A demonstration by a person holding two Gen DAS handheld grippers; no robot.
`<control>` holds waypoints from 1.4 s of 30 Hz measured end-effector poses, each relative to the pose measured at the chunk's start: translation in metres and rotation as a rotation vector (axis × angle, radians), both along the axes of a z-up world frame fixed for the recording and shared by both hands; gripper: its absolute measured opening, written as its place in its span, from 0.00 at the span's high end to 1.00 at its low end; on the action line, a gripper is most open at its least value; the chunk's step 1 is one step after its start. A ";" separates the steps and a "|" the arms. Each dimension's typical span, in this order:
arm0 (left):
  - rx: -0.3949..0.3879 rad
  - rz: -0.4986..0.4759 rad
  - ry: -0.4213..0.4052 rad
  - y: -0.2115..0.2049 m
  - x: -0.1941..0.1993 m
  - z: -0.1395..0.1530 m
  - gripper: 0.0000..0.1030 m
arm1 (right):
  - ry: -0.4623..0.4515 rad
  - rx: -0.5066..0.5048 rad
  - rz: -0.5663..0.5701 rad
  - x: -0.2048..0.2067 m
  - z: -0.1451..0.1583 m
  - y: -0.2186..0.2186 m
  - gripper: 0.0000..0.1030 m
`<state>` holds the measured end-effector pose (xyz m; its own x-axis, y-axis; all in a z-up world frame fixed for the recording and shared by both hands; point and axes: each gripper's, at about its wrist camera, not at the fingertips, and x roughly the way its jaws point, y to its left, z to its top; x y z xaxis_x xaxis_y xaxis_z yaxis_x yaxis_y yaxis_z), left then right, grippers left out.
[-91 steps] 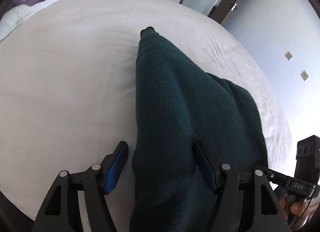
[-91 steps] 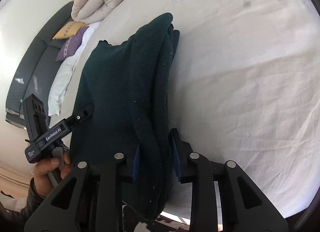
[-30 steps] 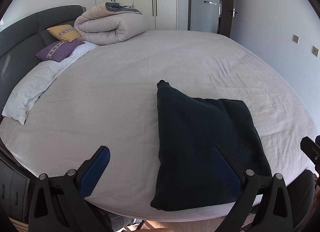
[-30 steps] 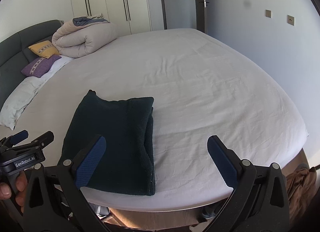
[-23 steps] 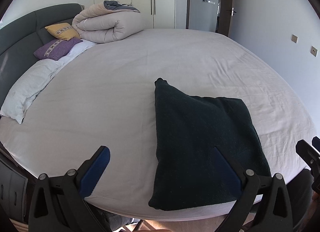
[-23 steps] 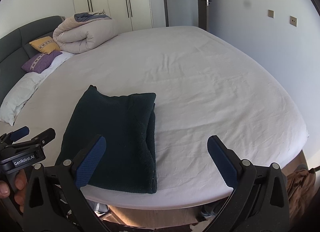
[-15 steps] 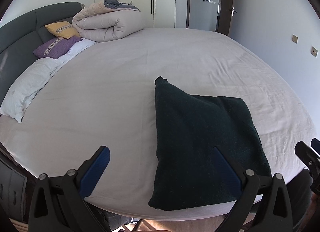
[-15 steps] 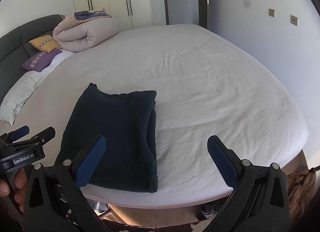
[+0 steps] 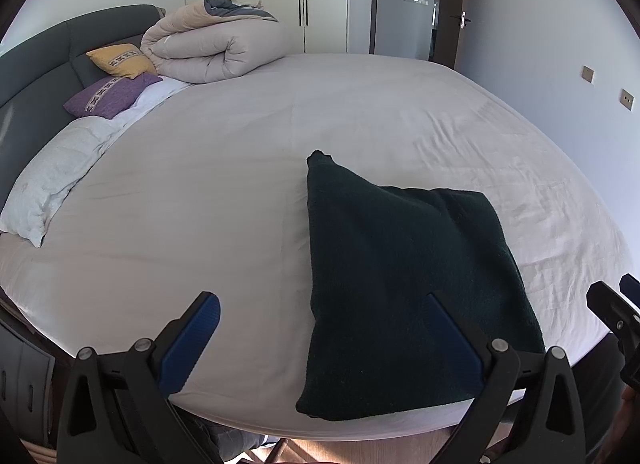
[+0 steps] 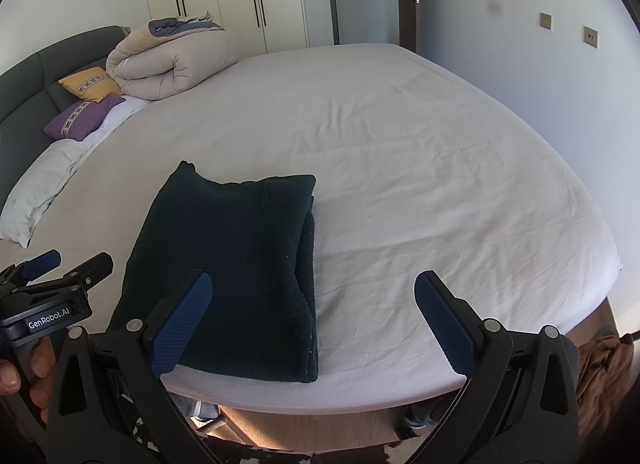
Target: Fold small clothes
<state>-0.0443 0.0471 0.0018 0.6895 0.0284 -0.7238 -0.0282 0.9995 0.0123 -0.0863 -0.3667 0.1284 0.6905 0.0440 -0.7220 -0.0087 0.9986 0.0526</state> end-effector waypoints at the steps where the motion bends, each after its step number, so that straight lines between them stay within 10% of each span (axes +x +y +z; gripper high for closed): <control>1: 0.000 0.001 0.000 0.000 0.000 0.000 0.00 | 0.001 0.002 0.000 0.000 -0.001 0.000 0.00; 42: 0.001 0.001 0.002 -0.001 -0.001 -0.001 0.00 | 0.014 0.008 -0.007 -0.004 -0.006 0.007 0.00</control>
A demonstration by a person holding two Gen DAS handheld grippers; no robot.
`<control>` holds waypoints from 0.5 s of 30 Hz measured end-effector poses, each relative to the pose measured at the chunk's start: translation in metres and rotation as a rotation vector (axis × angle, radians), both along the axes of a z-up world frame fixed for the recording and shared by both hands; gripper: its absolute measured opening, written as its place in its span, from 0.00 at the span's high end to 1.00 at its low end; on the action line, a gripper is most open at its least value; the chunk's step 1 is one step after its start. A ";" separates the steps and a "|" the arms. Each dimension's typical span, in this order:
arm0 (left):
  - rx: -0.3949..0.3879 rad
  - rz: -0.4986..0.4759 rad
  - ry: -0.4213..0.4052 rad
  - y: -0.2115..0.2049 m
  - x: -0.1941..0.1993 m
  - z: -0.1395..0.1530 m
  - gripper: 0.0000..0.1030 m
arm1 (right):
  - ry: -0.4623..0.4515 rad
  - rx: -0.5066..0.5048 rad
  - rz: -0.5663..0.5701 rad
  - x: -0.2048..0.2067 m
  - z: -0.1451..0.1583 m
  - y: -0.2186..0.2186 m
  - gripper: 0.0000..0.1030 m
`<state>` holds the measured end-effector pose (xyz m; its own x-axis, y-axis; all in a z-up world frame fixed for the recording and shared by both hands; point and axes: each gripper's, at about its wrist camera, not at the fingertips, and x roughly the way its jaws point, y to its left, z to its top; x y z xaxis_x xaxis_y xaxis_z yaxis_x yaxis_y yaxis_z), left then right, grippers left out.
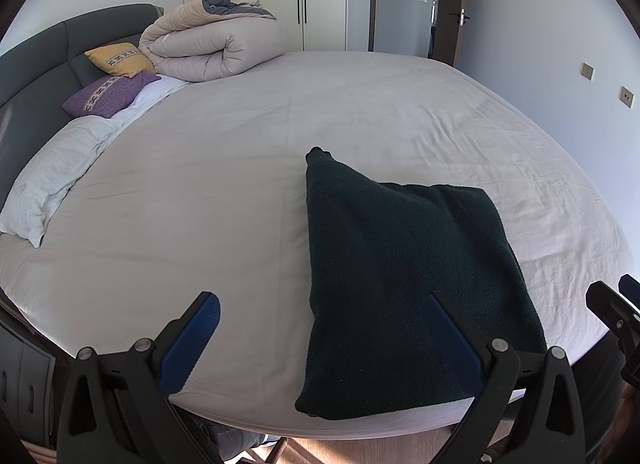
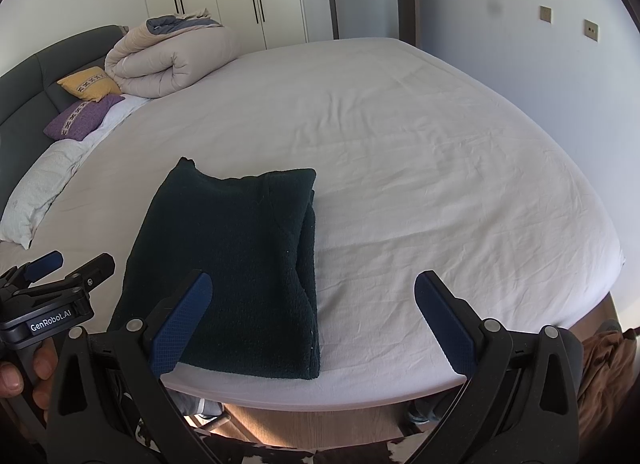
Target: Fold small clothes
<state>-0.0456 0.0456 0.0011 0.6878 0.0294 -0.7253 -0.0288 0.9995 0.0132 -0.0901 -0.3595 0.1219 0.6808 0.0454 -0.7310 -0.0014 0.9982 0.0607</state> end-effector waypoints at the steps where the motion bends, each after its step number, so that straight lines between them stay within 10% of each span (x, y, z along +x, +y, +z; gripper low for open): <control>1: 0.000 0.000 0.000 0.000 0.000 0.000 0.00 | 0.001 0.001 0.000 0.001 0.000 -0.001 0.00; 15: -0.003 0.000 0.002 0.001 0.000 -0.002 0.00 | 0.005 0.001 0.001 0.001 0.000 -0.001 0.00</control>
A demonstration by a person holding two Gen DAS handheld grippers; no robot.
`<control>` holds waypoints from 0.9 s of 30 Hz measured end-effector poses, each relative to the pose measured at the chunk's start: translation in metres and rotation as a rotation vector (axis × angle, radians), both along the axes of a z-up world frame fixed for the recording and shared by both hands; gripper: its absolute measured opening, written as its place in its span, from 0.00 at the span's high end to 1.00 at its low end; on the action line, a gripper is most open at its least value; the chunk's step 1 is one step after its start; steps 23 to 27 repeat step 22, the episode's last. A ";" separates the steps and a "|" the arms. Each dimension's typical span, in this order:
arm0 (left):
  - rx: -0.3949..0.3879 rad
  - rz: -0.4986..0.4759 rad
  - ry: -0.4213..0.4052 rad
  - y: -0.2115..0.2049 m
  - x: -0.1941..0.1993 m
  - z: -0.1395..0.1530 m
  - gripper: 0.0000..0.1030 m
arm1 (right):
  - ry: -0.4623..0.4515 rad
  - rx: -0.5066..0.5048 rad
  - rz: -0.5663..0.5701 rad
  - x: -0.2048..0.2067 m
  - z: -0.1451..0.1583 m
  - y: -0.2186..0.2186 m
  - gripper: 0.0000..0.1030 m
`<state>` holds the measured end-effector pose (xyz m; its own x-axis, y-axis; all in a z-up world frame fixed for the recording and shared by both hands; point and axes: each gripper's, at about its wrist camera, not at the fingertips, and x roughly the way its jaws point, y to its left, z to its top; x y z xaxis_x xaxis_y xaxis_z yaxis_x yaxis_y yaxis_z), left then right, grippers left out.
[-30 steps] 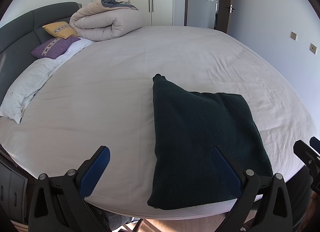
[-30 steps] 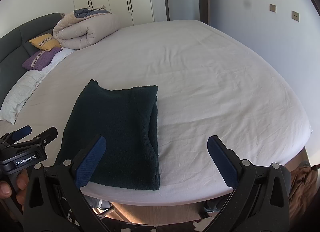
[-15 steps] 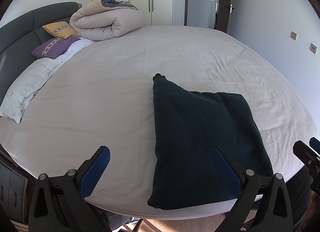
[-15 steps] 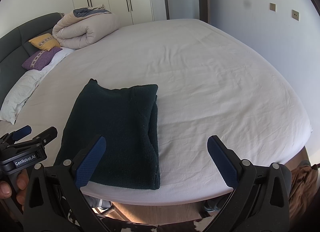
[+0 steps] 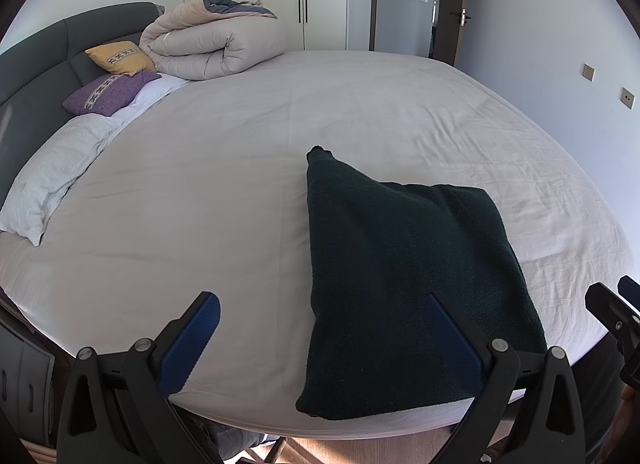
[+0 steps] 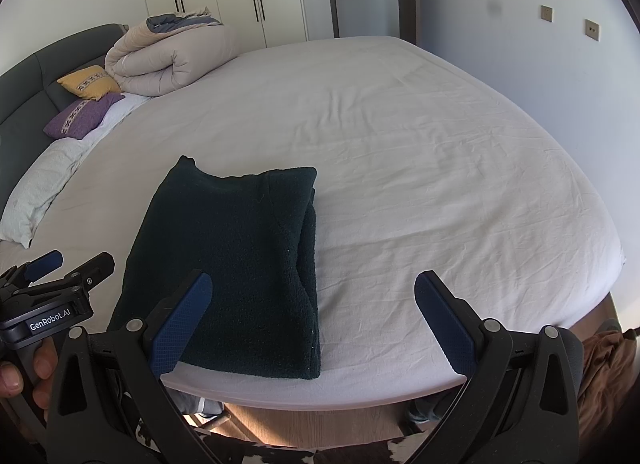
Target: Fold small clothes
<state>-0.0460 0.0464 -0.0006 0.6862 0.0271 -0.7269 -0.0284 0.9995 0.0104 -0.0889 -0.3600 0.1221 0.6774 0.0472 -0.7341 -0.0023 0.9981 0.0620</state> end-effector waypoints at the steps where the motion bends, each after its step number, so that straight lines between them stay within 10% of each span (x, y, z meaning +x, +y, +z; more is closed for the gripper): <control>1: 0.001 0.000 0.000 0.000 0.000 0.000 0.00 | 0.000 0.000 0.000 0.000 0.000 0.000 0.00; 27: 0.003 -0.003 0.013 0.004 -0.001 -0.005 0.00 | 0.011 0.007 0.005 0.003 -0.002 -0.002 0.00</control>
